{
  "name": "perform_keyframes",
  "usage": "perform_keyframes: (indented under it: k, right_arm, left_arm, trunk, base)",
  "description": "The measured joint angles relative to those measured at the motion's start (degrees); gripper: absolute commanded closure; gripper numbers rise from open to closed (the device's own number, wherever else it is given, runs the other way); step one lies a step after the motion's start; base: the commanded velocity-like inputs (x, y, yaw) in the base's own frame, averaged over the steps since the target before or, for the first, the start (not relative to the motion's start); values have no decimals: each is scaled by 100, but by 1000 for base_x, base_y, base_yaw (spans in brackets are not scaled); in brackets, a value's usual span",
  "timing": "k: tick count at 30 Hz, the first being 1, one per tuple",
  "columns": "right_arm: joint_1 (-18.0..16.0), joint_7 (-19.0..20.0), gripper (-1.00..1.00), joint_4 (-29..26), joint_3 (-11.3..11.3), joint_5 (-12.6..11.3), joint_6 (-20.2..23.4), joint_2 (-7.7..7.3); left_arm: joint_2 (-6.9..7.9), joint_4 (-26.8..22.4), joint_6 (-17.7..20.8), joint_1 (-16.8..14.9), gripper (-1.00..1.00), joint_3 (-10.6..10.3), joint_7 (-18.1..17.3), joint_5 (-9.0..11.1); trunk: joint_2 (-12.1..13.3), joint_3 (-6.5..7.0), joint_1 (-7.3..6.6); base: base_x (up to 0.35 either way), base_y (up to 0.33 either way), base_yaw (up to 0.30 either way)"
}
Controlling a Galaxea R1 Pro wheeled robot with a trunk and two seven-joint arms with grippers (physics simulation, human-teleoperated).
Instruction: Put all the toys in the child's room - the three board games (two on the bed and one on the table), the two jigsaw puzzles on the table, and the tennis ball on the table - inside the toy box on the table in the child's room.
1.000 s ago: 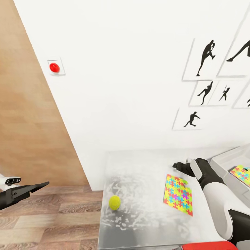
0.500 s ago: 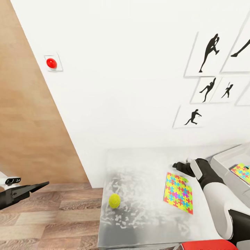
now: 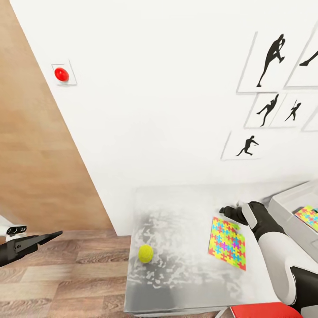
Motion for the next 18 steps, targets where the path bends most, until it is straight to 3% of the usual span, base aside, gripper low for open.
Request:
perform_keyframes:
  k: [18]
  right_arm:
    - [-4, 12, -100, -79, 5, 62, 9, 7]
  left_arm:
    - [1, 0, -1, 1, -100, -2, 0, 0]
  trunk:
    - [-4, -142, -2]
  base:
    - [0, 0, 0]
